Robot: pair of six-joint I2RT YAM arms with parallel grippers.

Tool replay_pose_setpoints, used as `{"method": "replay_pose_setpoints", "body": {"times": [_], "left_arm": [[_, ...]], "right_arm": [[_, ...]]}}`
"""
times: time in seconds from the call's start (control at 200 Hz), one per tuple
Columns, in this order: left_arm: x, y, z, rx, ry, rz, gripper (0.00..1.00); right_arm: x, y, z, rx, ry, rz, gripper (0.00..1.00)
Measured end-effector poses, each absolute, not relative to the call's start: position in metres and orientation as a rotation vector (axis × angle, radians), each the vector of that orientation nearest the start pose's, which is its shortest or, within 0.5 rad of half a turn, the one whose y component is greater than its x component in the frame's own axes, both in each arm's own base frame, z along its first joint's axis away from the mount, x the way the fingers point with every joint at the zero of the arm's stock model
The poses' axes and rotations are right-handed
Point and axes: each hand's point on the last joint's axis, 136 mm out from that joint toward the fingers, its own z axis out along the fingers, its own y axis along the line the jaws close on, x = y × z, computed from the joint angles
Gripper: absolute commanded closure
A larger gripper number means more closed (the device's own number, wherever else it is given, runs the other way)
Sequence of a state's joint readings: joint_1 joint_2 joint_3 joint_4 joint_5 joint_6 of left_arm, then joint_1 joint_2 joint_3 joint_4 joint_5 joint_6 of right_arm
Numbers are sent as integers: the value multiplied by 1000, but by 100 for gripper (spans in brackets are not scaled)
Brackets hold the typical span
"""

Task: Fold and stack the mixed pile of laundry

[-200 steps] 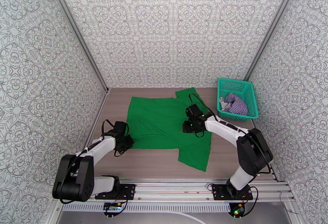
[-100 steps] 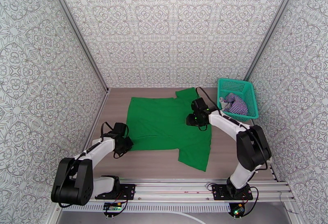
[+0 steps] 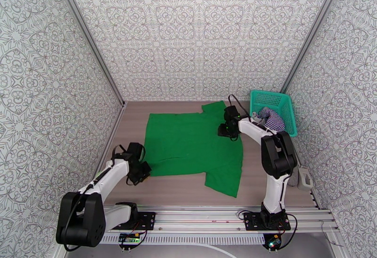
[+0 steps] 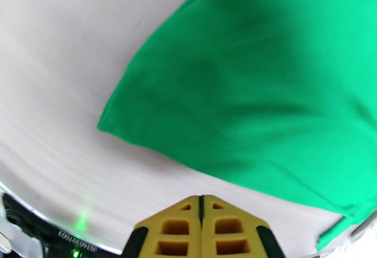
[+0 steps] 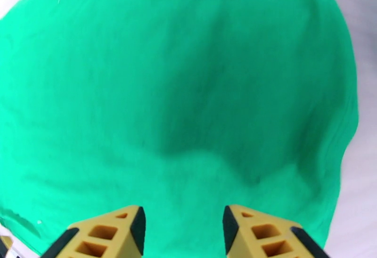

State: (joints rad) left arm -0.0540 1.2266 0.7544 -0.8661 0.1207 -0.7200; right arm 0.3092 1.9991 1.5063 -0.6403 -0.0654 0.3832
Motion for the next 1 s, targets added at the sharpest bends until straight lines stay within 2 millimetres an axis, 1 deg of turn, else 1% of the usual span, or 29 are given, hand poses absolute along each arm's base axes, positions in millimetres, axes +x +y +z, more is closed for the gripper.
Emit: {"method": "replay_pose_setpoints", "body": {"times": [0.05,0.085,0.095,0.12,0.13,0.135,0.22,0.23,0.3,0.33,0.365,0.39,0.395,0.44,0.445,0.45,0.455,0.485,0.495,0.525,0.53,0.55,0.6,0.68,0.735,0.775,0.885,0.945,1.0], "left_arm": [[256,-35,86,-873,2761,-325,100],[276,-37,101,-816,2730,-339,100],[279,-37,103,-810,2726,-341,100],[295,-38,111,-770,2711,-349,100],[297,-39,112,-763,2709,-351,100],[302,-39,114,-753,2704,-354,100],[342,-42,121,-665,2685,-358,100],[350,-42,122,-651,2680,-359,100],[381,-44,116,-599,2678,-355,100],[394,-44,112,-582,2677,-355,100],[410,-44,106,-562,2676,-354,100],[420,-44,102,-553,2673,-353,100],[422,-44,101,-551,2672,-354,100],[440,-44,94,-535,2670,-354,100],[443,-44,92,-532,2671,-355,100],[443,-44,92,-532,2671,-355,100],[445,-44,91,-531,2672,-353,100],[459,-44,85,-523,2672,-353,100],[463,-44,83,-521,2673,-354,100],[475,-44,80,-510,2668,-352,100],[477,-44,78,-510,2670,-352,100],[484,-44,75,-503,2666,-350,100],[498,-43,67,-498,2667,-340,100],[517,-40,56,-491,2668,-317,100],[525,-36,48,-490,2677,-300,100],[530,-32,43,-497,2684,-287,100],[541,-20,28,-518,2703,-259,100],[543,-16,21,-519,2718,-255,100],[548,-13,25,-518,2707,-251,100]], "right_arm": [[454,158,73,79,2728,298,55],[456,159,76,73,2722,306,58],[457,160,77,73,2720,308,59],[457,162,78,65,2715,321,62],[457,162,79,66,2714,323,63],[457,163,79,63,2714,326,63],[451,175,84,34,2706,375,79],[450,177,84,26,2705,381,81],[435,195,90,-19,2693,444,94],[425,209,95,-59,2687,485,100],[415,225,100,-101,2672,532,100],[404,241,105,-151,2661,572,100],[404,241,105,-151,2661,572,100],[387,269,112,-240,2634,637,100],[384,275,113,-254,2630,652,100],[384,275,113,-254,2630,652,100],[379,282,114,-275,2626,664,100],[370,298,116,-327,2613,699,100],[363,308,117,-359,2606,718,100],[352,326,120,-416,2590,755,100],[352,326,120,-416,2590,755,100],[342,339,121,-459,2580,783,100],[319,368,123,-557,2559,839,100],[293,398,120,-666,2538,896,100],[279,415,110,-730,2546,907,100],[272,427,100,-774,2556,896,100],[265,453,74,-872,2573,833,100],[260,461,60,-921,2584,787,100],[256,466,47,-964,2594,739,100]]}}
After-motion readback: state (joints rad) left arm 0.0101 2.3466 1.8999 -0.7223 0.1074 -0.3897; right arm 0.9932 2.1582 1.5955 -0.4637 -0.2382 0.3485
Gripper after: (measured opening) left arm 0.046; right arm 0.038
